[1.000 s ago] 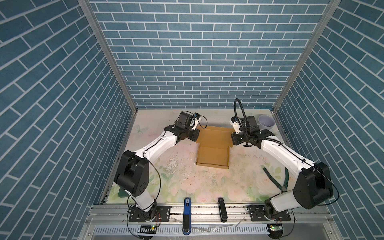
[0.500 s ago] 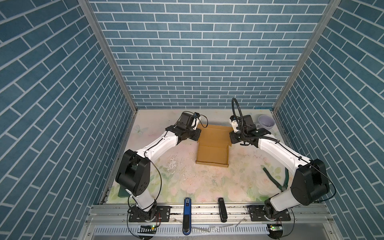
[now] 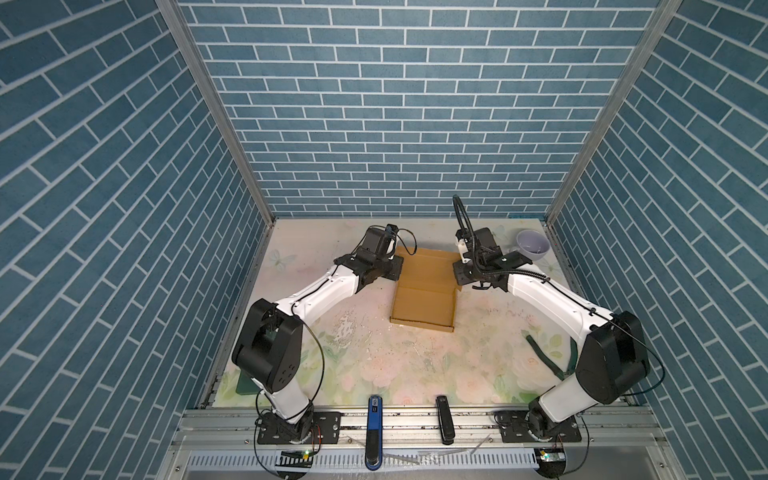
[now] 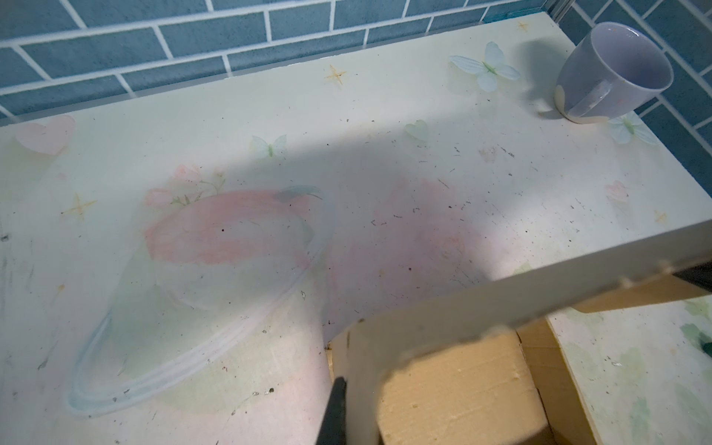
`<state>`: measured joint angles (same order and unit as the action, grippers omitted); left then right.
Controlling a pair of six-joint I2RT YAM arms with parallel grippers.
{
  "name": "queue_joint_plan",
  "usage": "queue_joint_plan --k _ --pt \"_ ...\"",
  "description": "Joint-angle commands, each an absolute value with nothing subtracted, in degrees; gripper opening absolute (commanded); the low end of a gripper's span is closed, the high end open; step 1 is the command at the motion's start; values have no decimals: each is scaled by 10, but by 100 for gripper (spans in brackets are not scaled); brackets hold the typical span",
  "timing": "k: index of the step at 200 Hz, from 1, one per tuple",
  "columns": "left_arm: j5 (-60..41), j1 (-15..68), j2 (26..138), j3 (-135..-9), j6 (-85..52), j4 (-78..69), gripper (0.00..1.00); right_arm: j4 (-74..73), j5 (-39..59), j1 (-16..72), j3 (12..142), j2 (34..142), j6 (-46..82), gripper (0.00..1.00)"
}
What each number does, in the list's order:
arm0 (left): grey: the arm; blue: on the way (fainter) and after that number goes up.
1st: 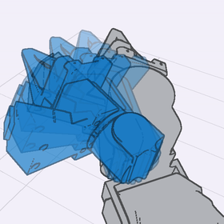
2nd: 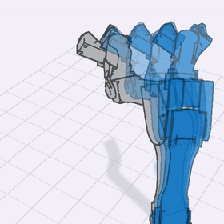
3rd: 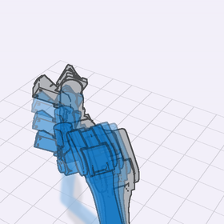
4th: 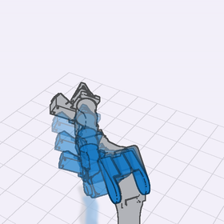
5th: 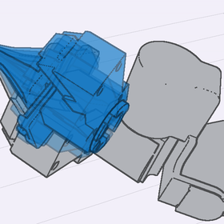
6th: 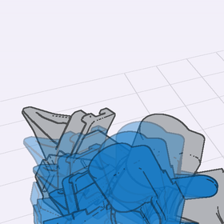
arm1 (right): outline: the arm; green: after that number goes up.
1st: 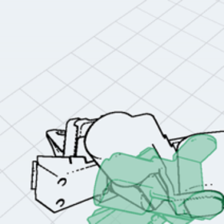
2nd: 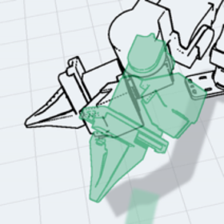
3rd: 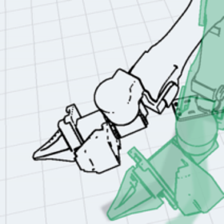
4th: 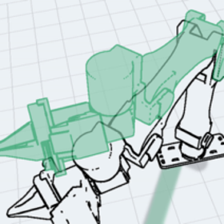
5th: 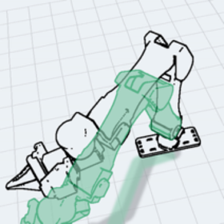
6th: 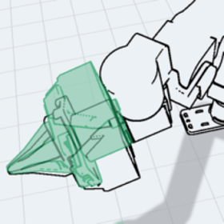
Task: Fold the paper box
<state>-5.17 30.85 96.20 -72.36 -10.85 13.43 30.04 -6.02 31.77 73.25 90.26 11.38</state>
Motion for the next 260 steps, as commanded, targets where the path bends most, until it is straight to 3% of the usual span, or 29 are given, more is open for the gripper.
queue_joint_plan --k 1,20,54,124,260 --pt "-32 314 943 -705 -119 114 0 336 -76 325 773 915 139 20" --pt "-21 314 936 -693 -126 104 0 350 -80 329 784 924 148 27" --pt "2 316 929 -682 -127 101 0 378 -81 334 804 939 166 27" --pt "19 325 913 -661 -138 78 0 407 -90 344 826 944 205 12" --pt "35 348 875 -593 -158 23 0 387 -135 406 811 949 281 8"
